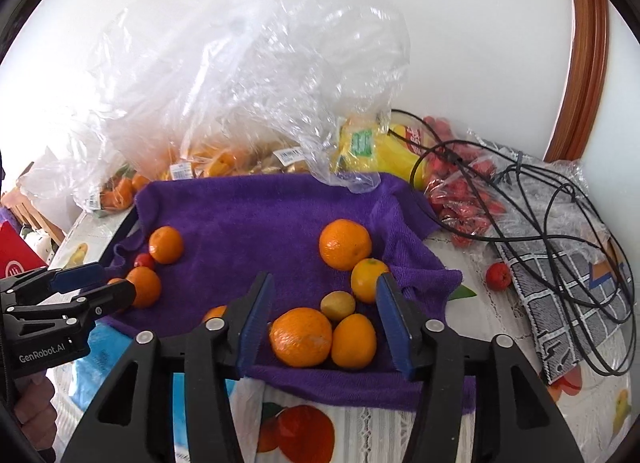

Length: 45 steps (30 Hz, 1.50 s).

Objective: Organize fruits

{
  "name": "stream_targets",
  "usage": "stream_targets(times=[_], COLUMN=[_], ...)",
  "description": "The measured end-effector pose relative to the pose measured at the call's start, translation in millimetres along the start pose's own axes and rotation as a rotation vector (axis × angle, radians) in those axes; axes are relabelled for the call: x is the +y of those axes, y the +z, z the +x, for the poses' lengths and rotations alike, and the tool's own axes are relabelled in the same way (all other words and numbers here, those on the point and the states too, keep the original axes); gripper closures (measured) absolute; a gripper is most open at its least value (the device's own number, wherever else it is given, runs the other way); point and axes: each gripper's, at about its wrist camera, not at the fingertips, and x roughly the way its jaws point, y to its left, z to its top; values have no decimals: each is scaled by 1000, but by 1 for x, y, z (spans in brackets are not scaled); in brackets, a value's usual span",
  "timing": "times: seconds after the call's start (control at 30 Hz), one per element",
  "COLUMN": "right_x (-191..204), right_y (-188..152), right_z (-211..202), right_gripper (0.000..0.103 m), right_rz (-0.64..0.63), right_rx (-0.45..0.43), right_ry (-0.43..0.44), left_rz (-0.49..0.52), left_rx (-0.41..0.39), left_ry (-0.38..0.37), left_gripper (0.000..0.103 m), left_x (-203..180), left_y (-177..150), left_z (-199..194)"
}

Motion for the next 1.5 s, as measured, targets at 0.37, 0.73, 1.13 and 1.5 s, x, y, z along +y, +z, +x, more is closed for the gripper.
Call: stream_targets(times=[0.37, 0.73, 1.13, 1.5], right_x=[22, 7, 12, 18], right_y=[-24, -65, -114, -128], right_z=[-88, -177, -230, -255], right_gripper=[38, 28, 11, 0], right_rz=[-2, 68, 42, 22], right_rx=[-8, -83, -139, -183], right_ry=[-33, -103, -87, -77], left_rz=[-24, 11, 5, 3], left_rx=[-71, -179, -255, -294], left_ry=[-2, 9, 28, 65], left_gripper=[30, 16, 14, 9], left_x=[-2, -24, -45, -56], left_y=[-39, -86, -144, -162], left_z=[-80, -151, -201, -224])
